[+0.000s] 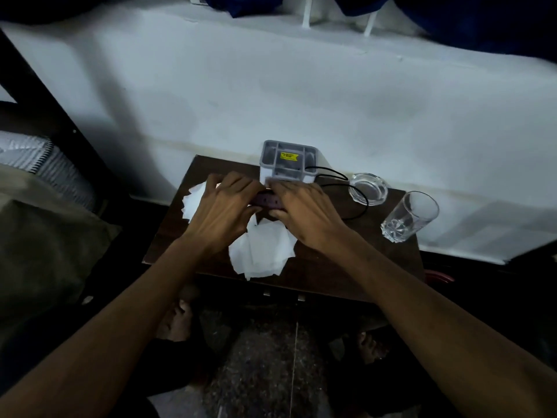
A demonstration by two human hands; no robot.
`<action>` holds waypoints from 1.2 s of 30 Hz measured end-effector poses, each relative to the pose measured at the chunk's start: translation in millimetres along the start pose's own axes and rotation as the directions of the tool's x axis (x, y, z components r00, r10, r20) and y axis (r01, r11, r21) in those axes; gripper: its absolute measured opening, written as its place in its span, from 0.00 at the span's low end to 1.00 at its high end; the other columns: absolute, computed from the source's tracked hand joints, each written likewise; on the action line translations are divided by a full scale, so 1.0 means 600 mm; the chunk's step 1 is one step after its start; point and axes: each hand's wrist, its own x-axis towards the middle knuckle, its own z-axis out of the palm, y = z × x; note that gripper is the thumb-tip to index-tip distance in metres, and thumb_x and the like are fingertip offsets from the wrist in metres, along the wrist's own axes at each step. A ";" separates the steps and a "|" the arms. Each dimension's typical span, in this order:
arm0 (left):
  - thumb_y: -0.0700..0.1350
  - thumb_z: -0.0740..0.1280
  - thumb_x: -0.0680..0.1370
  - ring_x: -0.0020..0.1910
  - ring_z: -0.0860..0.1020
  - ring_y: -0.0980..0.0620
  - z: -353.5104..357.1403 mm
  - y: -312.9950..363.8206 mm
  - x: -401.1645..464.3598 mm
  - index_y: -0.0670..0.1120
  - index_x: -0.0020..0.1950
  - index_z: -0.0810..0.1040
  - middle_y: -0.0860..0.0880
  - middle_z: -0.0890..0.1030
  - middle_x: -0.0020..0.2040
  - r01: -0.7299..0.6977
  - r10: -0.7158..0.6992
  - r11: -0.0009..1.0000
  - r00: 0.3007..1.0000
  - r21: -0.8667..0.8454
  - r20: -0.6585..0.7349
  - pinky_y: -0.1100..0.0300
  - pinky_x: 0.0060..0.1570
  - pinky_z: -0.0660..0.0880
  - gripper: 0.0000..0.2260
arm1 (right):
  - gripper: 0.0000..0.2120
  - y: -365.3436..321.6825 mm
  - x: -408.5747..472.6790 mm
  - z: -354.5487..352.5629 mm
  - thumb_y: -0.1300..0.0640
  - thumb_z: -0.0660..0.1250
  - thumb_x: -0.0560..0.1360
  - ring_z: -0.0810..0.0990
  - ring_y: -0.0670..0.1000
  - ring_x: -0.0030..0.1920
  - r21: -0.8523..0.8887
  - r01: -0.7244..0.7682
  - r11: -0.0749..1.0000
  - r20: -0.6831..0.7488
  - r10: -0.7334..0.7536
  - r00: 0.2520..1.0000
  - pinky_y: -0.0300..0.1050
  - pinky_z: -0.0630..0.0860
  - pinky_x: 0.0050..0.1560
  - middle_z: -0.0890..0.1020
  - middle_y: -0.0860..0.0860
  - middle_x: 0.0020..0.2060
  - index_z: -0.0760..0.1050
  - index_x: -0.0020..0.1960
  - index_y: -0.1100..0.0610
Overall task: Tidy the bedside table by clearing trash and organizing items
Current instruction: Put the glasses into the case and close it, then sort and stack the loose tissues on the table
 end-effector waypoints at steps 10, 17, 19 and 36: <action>0.58 0.67 0.74 0.60 0.76 0.39 0.000 -0.206 0.055 0.41 0.56 0.80 0.44 0.84 0.54 0.389 -0.387 0.921 0.920 -0.021 0.054 0.44 0.55 0.72 0.21 | 0.25 0.046 -0.024 0.035 0.55 0.68 0.78 0.81 0.58 0.62 0.045 -0.070 0.997 0.002 0.070 0.998 0.54 0.78 0.59 0.83 0.53 0.64 0.70 0.74 0.53; 0.35 0.71 0.75 0.62 0.75 0.41 0.094 -0.228 0.090 0.40 0.57 0.77 0.45 0.81 0.59 0.435 -0.424 0.899 0.892 -0.048 0.156 0.45 0.51 0.76 0.11 | 0.18 0.068 -0.021 0.044 0.59 0.67 0.79 0.82 0.58 0.60 0.149 -0.123 0.981 0.005 0.124 0.992 0.52 0.77 0.56 0.84 0.52 0.62 0.77 0.68 0.52; 0.34 0.71 0.75 0.62 0.74 0.42 0.107 -0.223 0.088 0.40 0.59 0.76 0.44 0.81 0.60 0.450 -0.438 0.889 0.889 -0.081 0.132 0.45 0.51 0.76 0.13 | 0.17 0.072 -0.019 0.044 0.59 0.67 0.79 0.82 0.58 0.60 0.178 -0.131 0.975 0.005 0.132 0.991 0.52 0.77 0.55 0.84 0.51 0.61 0.77 0.67 0.52; 0.50 0.72 0.75 0.67 0.76 0.45 0.066 -0.180 0.002 0.46 0.56 0.82 0.48 0.81 0.63 0.719 -0.733 0.651 0.679 -0.242 0.045 0.41 0.67 0.67 0.13 | 0.11 0.060 -0.029 0.111 0.57 0.72 0.73 0.80 0.57 0.54 0.257 -0.197 0.946 0.143 0.165 0.976 0.52 0.80 0.50 0.81 0.51 0.50 0.78 0.55 0.54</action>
